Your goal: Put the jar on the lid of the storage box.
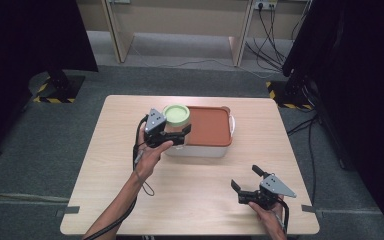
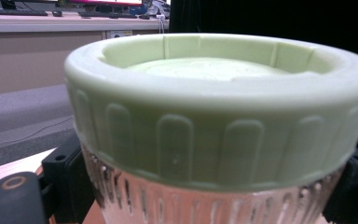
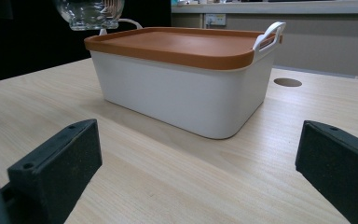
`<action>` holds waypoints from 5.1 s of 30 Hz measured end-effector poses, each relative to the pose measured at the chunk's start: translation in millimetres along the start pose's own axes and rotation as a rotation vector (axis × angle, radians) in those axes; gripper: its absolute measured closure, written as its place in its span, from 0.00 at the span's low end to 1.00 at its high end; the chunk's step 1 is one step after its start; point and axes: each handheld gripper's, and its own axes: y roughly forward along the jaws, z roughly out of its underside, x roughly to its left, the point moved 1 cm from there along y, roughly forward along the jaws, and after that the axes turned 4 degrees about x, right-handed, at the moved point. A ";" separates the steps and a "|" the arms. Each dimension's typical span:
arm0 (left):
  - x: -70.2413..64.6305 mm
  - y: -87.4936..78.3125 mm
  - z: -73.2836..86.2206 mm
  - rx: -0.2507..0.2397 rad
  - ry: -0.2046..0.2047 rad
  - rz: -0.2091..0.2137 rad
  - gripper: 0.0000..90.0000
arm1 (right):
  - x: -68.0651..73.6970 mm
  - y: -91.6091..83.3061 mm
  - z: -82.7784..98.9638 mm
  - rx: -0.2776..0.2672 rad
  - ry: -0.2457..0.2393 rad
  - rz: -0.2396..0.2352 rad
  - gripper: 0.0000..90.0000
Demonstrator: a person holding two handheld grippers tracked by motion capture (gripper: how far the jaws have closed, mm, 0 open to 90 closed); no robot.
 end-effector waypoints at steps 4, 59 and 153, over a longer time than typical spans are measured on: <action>0.6 2.8 -2.8 -0.007 -0.002 -0.005 0.12 | 0.0 0.2 0.2 0.001 0.000 0.000 0.01; 17.2 58.6 -11.0 -0.008 -0.023 -0.090 0.12 | 0.7 0.6 -0.4 -0.004 -0.006 -0.010 0.01; 9.2 90.3 4.7 0.000 -0.021 -0.155 0.00 | 1.1 1.1 -0.6 -0.005 -0.004 -0.024 0.01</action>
